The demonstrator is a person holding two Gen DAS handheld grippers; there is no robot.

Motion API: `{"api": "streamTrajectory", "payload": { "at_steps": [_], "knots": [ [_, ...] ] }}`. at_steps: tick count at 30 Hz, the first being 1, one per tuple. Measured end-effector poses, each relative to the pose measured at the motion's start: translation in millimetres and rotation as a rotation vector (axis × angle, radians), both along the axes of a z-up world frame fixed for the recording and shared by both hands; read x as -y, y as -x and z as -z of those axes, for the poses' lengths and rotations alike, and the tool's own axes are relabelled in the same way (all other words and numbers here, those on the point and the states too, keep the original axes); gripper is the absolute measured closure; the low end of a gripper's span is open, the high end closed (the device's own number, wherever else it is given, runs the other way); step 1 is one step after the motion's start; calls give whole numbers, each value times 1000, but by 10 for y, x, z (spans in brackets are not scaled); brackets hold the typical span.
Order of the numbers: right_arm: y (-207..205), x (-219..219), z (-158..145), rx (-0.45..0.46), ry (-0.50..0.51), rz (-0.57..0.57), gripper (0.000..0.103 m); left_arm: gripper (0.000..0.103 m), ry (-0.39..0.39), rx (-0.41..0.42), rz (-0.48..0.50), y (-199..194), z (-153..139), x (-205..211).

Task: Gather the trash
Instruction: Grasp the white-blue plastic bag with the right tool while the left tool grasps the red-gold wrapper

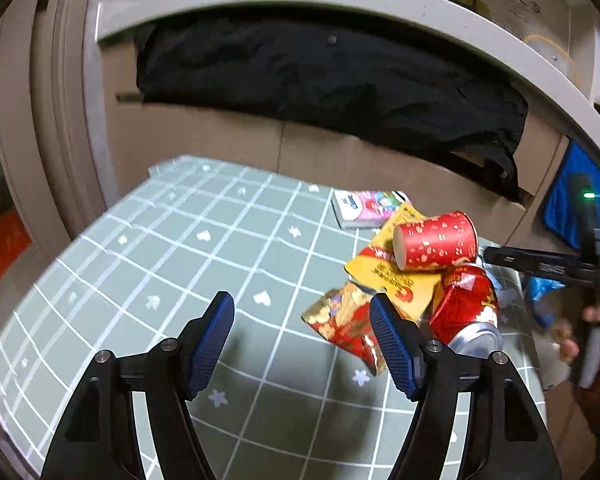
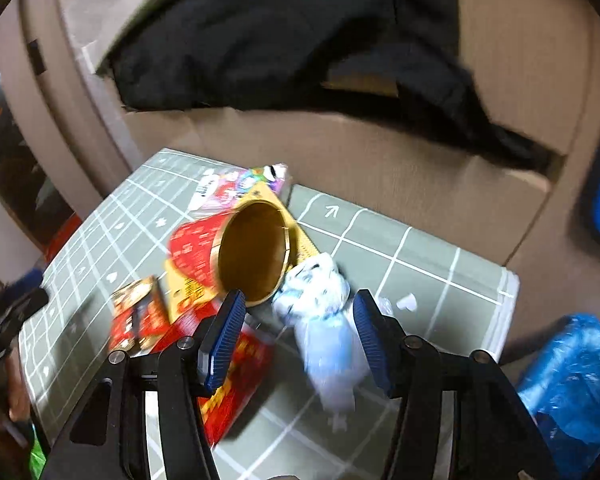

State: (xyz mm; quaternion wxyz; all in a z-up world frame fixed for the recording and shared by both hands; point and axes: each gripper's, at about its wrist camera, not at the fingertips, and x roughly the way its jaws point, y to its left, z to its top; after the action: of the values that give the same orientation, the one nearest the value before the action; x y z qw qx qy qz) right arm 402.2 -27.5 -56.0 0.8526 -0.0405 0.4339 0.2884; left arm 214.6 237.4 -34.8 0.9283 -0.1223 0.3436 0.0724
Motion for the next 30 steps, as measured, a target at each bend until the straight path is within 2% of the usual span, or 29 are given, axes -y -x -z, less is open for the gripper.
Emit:
{"api": "streamTrajectory", "payload": {
  "at_steps": [5,7,10,16,22,26,30],
  "knots": [
    [-230,-103,278,-83,-8,9,50,33,16,-18,26,-48,54,54],
    [-244,-106,341,-121,-38,-13,61,33,11,-26,42,-95,70,117],
    [-190,-26,333,-164,-125,-39,62,33,37,-42,77,-172,100,208],
    [124,224,5,-78,-129,-3,63,33,19,-86,125,-385,169,467],
    [464,458,-309,-18,-140,-16,63,36,-59,-151,64,-615,340,547],
    [646,592,-389,7,-127,-24,63,37,-79,-178,46,-692,439,543],
    [739,678,-385,-7,-142,-26,63,44,-52,-186,29,-702,497,504]
  ]
}}
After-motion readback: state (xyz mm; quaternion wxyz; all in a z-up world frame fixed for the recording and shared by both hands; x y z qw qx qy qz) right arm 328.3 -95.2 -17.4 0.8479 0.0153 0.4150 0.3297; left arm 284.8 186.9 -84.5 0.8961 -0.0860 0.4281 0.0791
